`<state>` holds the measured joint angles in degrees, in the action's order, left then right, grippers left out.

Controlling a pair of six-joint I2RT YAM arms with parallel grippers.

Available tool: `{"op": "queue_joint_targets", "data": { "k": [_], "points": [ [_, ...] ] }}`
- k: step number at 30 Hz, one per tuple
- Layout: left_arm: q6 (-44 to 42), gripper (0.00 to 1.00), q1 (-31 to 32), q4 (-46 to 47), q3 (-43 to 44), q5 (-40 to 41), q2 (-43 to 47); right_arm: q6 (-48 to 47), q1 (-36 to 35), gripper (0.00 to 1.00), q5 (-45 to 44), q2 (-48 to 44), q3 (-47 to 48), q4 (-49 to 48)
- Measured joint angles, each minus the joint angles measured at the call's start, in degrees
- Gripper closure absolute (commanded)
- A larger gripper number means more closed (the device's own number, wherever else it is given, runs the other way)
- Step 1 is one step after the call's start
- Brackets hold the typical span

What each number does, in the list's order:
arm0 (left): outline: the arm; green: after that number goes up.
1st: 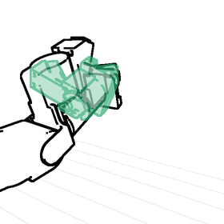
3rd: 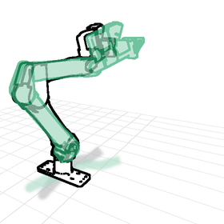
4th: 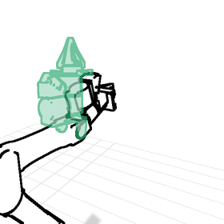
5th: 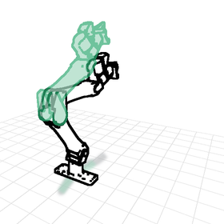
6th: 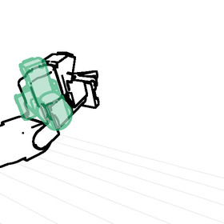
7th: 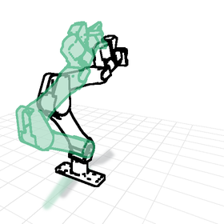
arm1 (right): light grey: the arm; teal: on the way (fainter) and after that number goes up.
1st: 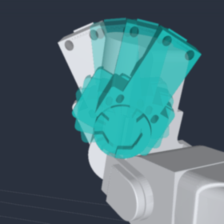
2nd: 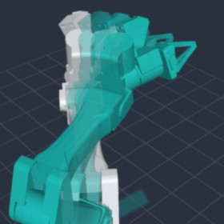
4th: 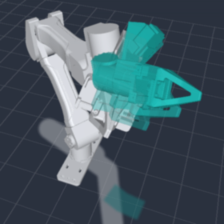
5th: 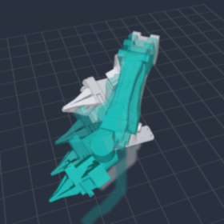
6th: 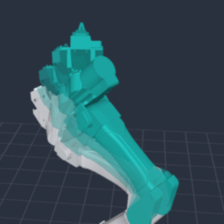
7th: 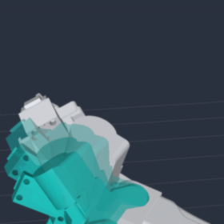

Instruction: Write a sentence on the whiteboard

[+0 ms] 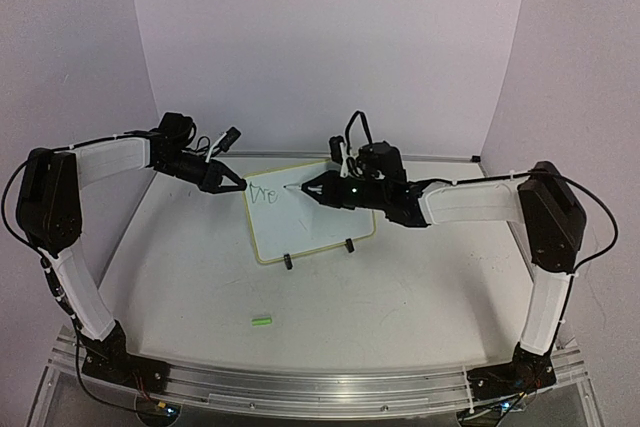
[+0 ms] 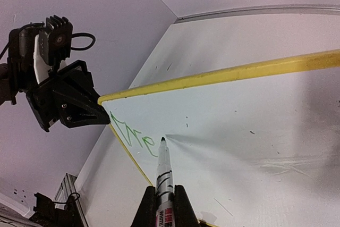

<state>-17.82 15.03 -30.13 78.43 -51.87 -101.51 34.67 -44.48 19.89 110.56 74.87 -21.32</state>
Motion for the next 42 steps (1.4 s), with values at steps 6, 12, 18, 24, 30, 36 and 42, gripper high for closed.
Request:
{"op": "queue_joint_targets", "data": {
  "k": [6, 12, 18, 24, 30, 36, 42],
  "points": [
    [-0.05, 1.0, 0.04, -0.02, 0.0, 0.01, 0.0, 0.39, 0.28, 1.0, 0.51, 0.53, 0.7, -0.11],
    [-0.2, 1.0, 0.06, -0.41, 0.2, 0.06, 0.0, 0.53, 0.4, 1.0, 0.9, 1.1, 1.59, -0.22],
    [-0.22, 1.0, 0.16, -0.5, 0.31, 0.07, 0.0, 0.51, 0.45, 1.0, 1.73, 1.71, 2.51, -0.31],
    [-0.22, 1.0, 0.2, -0.5, 0.31, 0.08, 0.0, 0.53, 0.45, 1.0, 2.43, 1.9, 1.75, -0.22],
    [-0.2, 1.0, 0.2, -0.49, 0.31, 0.18, 0.0, 0.55, 0.4, 1.0, 3.04, 1.9, -0.2, -0.16],
    [-0.2, 1.0, 0.2, -0.48, 0.31, 0.25, 0.0, 0.53, 0.38, 1.0, 2.73, 1.82, -0.68, -0.28],
    [-0.2, 1.0, 0.29, -0.48, 0.31, 0.46, 0.0, 0.48, 0.23, 1.0, 1.95, 1.46, -0.67, -0.06]
  ]
}}
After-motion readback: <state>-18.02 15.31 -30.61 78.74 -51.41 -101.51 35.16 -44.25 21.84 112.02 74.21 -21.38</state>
